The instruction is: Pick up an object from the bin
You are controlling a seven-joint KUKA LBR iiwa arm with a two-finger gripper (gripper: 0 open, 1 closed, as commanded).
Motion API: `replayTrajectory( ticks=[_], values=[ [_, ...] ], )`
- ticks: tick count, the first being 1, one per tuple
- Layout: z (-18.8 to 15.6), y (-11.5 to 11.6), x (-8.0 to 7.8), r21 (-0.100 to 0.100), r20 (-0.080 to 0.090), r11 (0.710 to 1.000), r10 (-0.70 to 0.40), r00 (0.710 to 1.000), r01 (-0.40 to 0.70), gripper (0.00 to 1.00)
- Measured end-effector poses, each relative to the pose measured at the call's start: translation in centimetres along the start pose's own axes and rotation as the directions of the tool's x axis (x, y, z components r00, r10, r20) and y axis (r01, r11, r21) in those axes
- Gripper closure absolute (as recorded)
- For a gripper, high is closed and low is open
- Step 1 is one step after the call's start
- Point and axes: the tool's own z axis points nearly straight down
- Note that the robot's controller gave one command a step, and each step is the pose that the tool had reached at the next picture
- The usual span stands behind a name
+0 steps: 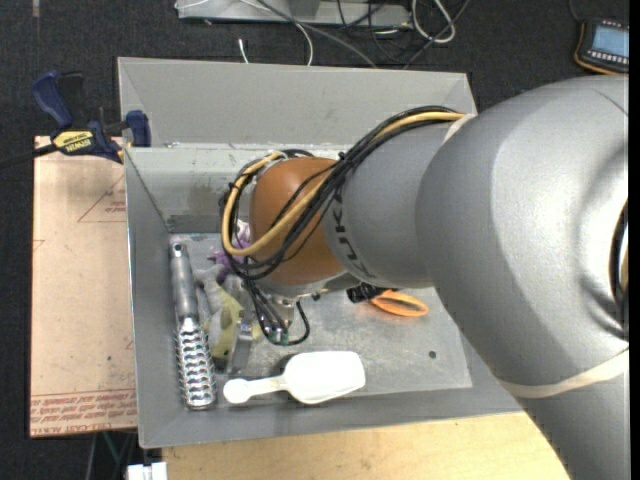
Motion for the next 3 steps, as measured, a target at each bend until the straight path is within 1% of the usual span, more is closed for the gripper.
replayTrajectory(
  ticks=[1, 2, 3],
  values=[
    [0.08, 0.10, -0.20, 0.002, -0.004, 1.000, -0.026, 1.000, 0.026, 0.00],
    [0.02, 0.05, -0.03, -0.002, 0.000, 1.000, 0.000, 1.000, 0.000, 0.00],
    [0.11, 0.10, -0.20, 0.000, -0.002, 1.000, -0.022, 1.000, 0.022, 1.00]
  ],
)
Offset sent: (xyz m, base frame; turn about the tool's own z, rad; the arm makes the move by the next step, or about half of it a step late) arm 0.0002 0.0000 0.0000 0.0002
